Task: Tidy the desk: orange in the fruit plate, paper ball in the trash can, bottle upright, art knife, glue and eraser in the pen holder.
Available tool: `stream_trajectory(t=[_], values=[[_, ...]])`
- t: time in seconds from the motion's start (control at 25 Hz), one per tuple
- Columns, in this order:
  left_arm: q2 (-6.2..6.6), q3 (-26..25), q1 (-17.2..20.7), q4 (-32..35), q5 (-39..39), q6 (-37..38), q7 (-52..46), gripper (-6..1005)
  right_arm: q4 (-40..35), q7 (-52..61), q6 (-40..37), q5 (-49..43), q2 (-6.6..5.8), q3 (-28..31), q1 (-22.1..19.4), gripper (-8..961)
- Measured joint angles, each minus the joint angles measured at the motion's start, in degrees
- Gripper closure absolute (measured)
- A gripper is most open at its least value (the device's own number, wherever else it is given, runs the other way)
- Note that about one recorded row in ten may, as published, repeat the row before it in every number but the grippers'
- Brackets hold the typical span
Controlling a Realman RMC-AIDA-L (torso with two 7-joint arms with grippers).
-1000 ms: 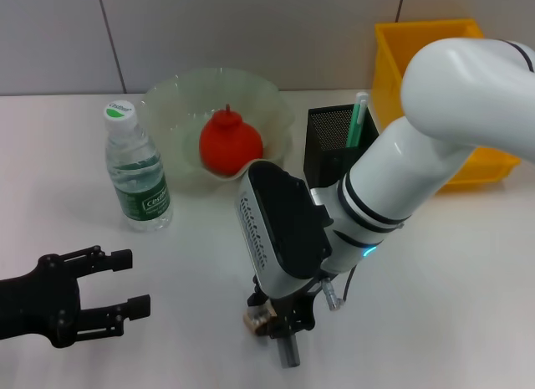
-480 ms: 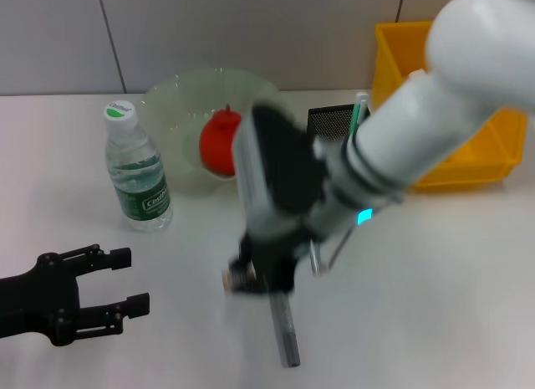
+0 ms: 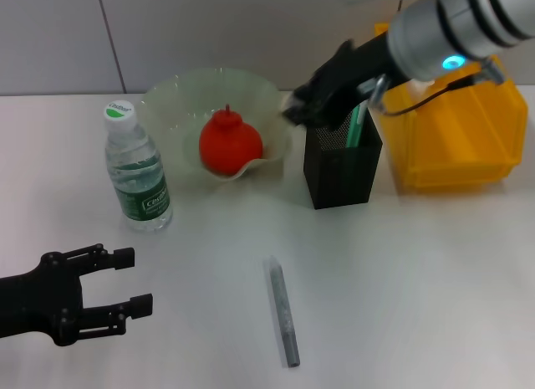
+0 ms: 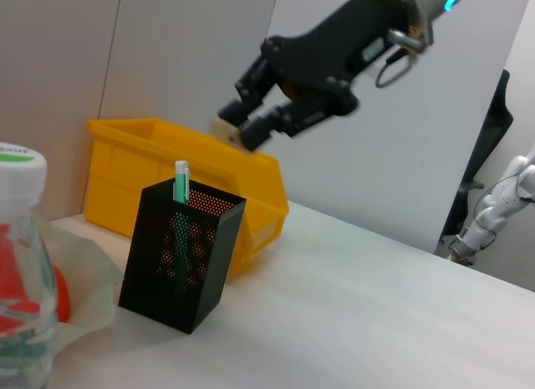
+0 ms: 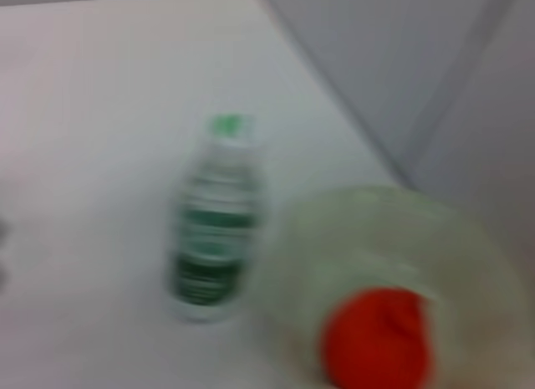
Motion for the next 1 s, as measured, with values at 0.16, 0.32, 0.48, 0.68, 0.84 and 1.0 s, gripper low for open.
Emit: stream_trajectory(t=[0.16, 0.32, 0.48, 0.68, 0.84, 1.0], values=[[-0.02, 0.1, -0.1, 0.0, 0.1, 0.0, 0.0, 188, -0.3, 5.3, 2.9, -6.8, 0.00, 1.3, -0.2, 688], [0.02, 0.2, -0.1, 0.0, 0.1, 0.1, 0.0, 188, 1.2, 8.3, 5.1, -11.1, 0.00, 1.2, -0.2, 686], [0.07, 0.3, -0.1, 0.0, 0.1, 0.2, 0.0, 188, 4.2, 8.8, 5.8, -12.3, 0.08, 1.0, 0.4, 685], [0.19, 0.4, 0.1, 0.0, 0.1, 0.5, 0.0, 188, 8.0, 8.9, 8.6, -12.3, 0.09, 0.9, 0.7, 684], [0.39, 0.4, 0.3, 0.0, 0.1, 0.7, 0.0, 188, 8.8, 9.2, 9.7, -12.2, 0.14, 0.9, 0.7, 662], [0.46, 0.4, 0.3, 0.1, 0.1, 0.9, 0.0, 188, 8.2, 10.1, 9.5, -12.2, 0.18, 0.2, 0.5, 579]])
